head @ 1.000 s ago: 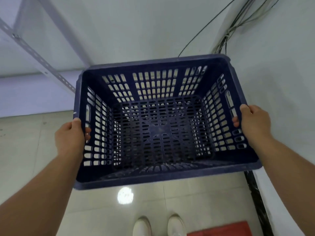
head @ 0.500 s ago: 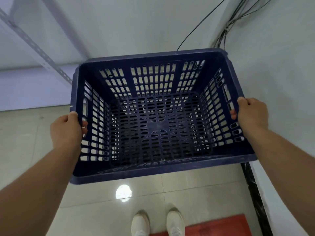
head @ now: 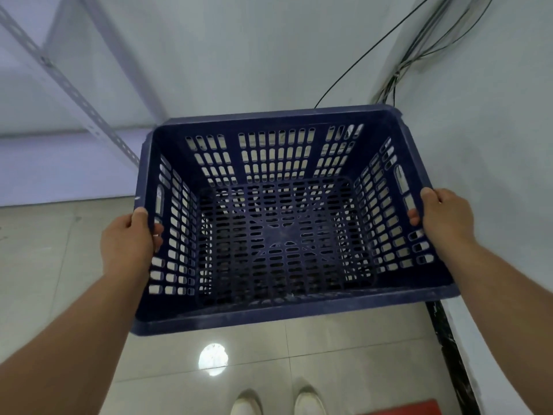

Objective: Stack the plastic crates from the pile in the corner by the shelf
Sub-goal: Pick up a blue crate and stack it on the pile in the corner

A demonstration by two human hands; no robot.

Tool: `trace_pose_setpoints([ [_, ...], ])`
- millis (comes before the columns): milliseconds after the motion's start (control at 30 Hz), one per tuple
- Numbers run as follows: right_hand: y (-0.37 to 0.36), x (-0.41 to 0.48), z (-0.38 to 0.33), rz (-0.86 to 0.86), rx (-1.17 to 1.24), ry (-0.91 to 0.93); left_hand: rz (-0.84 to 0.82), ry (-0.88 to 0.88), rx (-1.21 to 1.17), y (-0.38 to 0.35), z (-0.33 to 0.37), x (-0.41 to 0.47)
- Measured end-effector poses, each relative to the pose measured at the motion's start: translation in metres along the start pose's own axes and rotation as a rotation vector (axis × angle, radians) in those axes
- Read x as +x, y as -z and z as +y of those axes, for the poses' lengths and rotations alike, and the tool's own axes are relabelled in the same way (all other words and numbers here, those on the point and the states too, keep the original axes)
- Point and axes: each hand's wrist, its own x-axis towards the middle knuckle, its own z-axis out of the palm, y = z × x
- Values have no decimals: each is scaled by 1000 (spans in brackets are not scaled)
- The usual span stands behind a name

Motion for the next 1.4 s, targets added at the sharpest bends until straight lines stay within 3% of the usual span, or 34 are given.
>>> trace_pose_setpoints([
  [400, 0, 3, -7, -27, -68, -1, 8, -22, 77, -2, 3, 3],
  [700, -7, -13, -22, -74, -461, 13, 3, -27, 332, 5, 18, -2],
  [867, -3, -47, -35, -86, -566, 174, 24, -224, 298, 9, 32, -28],
  [1000, 4, -80, -54, -123, -503, 302, -126, -252, 150, 8, 47, -71],
  [1400, 70, -167, -101, -217, -56, 276, -346, -184, -78, 53, 89, -165],
])
